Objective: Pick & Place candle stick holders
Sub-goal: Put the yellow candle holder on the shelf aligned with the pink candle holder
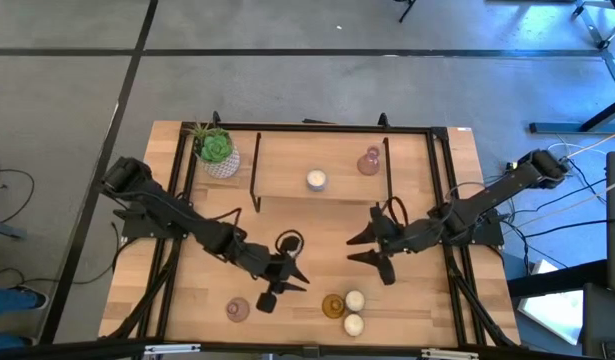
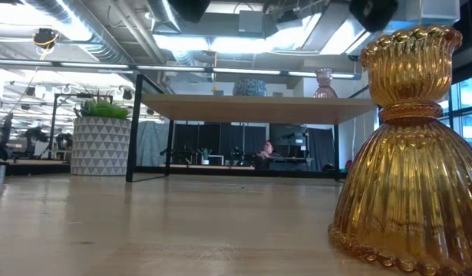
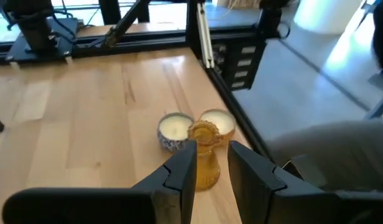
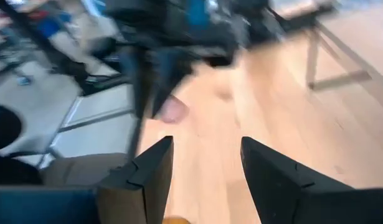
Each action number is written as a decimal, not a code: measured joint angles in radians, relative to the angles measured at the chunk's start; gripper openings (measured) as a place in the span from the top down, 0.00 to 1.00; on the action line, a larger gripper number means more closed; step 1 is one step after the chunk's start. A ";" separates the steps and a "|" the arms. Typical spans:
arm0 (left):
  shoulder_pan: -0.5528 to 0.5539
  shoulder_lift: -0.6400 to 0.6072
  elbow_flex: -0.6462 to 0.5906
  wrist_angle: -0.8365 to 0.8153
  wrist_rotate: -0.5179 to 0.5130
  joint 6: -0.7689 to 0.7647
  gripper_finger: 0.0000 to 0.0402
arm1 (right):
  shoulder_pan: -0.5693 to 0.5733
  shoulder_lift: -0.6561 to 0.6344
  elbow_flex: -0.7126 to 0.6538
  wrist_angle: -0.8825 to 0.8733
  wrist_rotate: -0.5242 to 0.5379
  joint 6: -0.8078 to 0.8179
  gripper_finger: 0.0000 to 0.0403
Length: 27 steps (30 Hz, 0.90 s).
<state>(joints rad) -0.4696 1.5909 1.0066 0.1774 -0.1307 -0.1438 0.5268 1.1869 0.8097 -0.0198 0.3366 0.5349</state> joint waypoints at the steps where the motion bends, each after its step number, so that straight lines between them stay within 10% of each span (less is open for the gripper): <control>1: -0.004 0.009 0.009 -0.019 -0.006 0.017 0.79 | -0.001 0.004 0.000 -0.008 0.009 0.025 0.53; 8: -0.040 0.051 0.067 -0.183 -0.154 0.054 0.79 | -0.009 0.076 0.001 0.005 -0.087 0.078 0.53; 18: -0.104 0.038 0.066 -0.239 -0.272 0.046 0.79 | 0.077 0.357 0.233 -0.039 -0.230 -0.306 0.53; 27: -0.148 0.023 0.064 -0.271 -0.324 0.018 0.79 | 0.205 0.612 0.708 -0.637 -0.084 -0.265 0.53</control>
<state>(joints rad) -0.6178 1.6142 1.0710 -0.0940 -0.4545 -0.1254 0.7323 1.7986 1.5180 -0.6567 0.2524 0.2697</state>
